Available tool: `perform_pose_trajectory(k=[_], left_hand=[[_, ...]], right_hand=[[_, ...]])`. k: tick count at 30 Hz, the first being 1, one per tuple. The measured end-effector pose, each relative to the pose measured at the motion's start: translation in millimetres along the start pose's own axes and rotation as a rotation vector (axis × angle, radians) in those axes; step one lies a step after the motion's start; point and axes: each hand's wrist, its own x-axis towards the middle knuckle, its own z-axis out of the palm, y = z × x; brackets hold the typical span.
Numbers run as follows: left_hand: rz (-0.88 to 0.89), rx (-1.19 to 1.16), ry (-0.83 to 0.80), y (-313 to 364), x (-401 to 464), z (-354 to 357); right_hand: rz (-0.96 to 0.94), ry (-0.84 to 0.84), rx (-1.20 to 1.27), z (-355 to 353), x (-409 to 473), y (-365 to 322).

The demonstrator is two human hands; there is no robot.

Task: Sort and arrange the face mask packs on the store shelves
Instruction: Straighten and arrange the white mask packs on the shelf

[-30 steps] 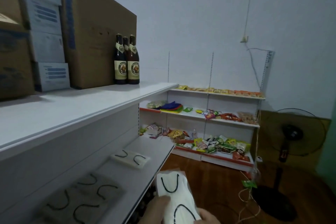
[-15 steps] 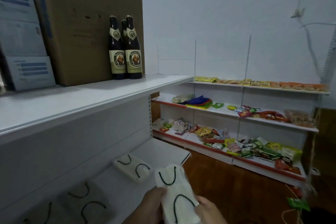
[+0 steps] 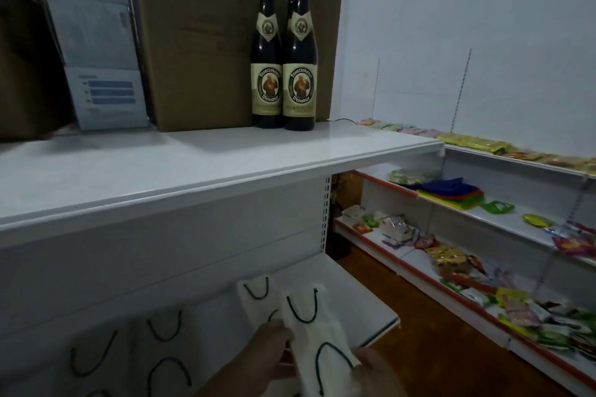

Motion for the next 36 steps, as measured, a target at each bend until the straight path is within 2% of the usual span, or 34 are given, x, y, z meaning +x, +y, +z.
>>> perform_pose_trajectory(k=[2, 5, 8, 11, 16, 24, 28, 30, 33, 36], left_hand=[[0.031, 0.045, 0.059, 12.1, 19.4, 0.3], [0.162, 0.181, 0.251, 31.8, 51.1, -1.0], [0.322, 0.49, 0.354, 44.3, 80.9, -6.0], [0.402, 0.849, 0.361, 50.3, 106.6, -10.5], [0.353, 1.066, 0.334, 67.9, 131.3, -12.5], [0.278, 1.21, 0.311, 79.3, 145.6, -7.8], [0.394, 1.187, 0.312, 75.7, 135.8, -9.4], [0.432, 1.246, 0.387, 72.0, 123.5, -19.7], [0.461, 1.346, 0.527, 71.0, 95.4, -38.7], [0.471, 1.289, 0.634, 64.7, 56.5, -55.2]], right_hand=[[0.049, 0.083, 0.103, -0.8, 28.8, -2.8], [0.032, 0.16, 0.064, -13.1, 70.7, -18.3], [0.098, 0.159, -0.001, -21.6, 104.1, -37.0], [0.066, 0.106, -0.08, -25.2, 133.1, -39.0], [0.089, 0.128, -0.195, -28.3, 162.2, -46.3], [0.066, 0.142, -0.322, -19.7, 183.5, -37.6], [-0.062, 0.14, -0.511, -23.1, 183.0, -37.1], [-0.167, 0.141, -0.626, -23.9, 176.2, -41.8], [-0.359, 0.039, -0.765, -21.8, 161.6, -53.3], [-0.508, -0.067, -0.785, -13.2, 141.4, -69.7]])
